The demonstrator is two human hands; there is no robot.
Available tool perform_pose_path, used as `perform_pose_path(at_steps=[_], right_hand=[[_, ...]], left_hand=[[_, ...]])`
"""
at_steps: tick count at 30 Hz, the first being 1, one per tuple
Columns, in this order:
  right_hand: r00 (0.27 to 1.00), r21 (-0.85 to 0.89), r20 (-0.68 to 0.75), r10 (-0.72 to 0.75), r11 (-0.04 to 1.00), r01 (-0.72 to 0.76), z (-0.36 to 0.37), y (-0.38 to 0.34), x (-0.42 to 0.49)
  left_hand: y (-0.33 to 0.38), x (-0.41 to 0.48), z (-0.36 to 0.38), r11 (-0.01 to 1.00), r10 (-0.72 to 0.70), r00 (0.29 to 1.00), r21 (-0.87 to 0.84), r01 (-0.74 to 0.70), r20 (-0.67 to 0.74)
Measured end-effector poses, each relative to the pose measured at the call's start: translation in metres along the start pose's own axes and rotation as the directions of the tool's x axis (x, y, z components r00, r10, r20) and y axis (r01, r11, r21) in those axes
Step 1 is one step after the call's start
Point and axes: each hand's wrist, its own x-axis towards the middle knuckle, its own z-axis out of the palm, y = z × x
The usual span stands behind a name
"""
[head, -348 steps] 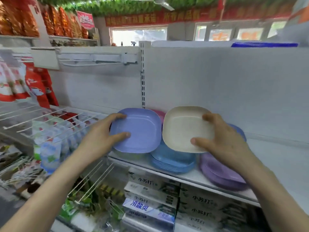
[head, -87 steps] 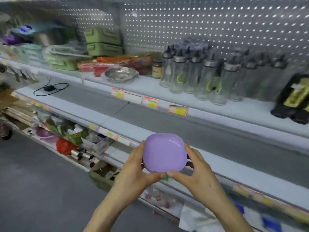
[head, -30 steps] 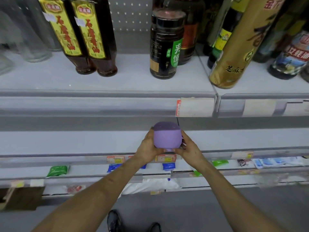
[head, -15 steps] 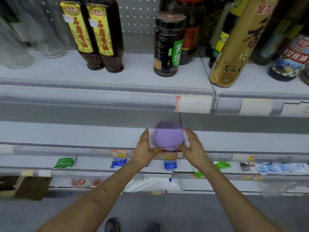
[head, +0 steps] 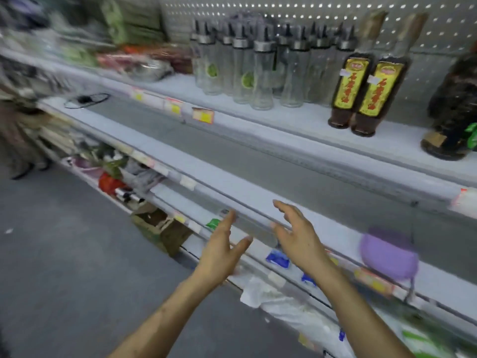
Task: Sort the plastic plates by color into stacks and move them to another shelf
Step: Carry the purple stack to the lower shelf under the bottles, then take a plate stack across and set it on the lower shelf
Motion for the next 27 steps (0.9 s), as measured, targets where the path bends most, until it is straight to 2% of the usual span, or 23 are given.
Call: perform_pose_path(at_steps=[3, 6, 11, 15, 19, 23, 27], right_hand=[[0.984, 0.080, 0.113, -0.139, 0.988, 0.131, 0.065, -0.077, -0.003], [0.924, 0.173, 0.238, -0.301, 0.949, 0.264, 0.125, -0.162, -0.021], [0.746, 0.354, 0.407, -0.526, 0.844, 0.402, 0.220, -0.287, -0.060], [0.515, 0.502, 0.517, -0.684, 0.729, 0.465, 0.288, -0.375, -0.101], [0.258, 0.650, 0.559, -0.788, 0.609, 0.455, 0.351, -0.452, -0.145], [-0.031, 0.796, 0.544, -0.839, 0.503, 0.337, 0.402, -0.513, -0.195], [-0.298, 0.886, 0.461, -0.836, 0.411, 0.216, 0.435, -0.557, -0.243]], left_hand=[[-0.020, -0.054, -0.091, 0.999, -0.034, 0.979, -0.010, 0.032, -0.201], [-0.035, -0.122, -0.177, 0.996, -0.082, 0.917, -0.005, 0.086, -0.390], [-0.058, -0.229, -0.288, 0.973, -0.209, 0.717, -0.066, 0.223, -0.665], [-0.070, -0.305, -0.356, 0.952, -0.237, 0.512, -0.093, 0.291, -0.826], [-0.076, -0.382, -0.398, 0.910, -0.224, 0.242, -0.114, 0.399, -0.944], [-0.068, -0.443, -0.413, 0.852, -0.206, -0.032, -0.195, 0.486, -0.978], [-0.052, -0.487, -0.412, 0.776, -0.159, -0.269, -0.289, 0.561, -0.950]])
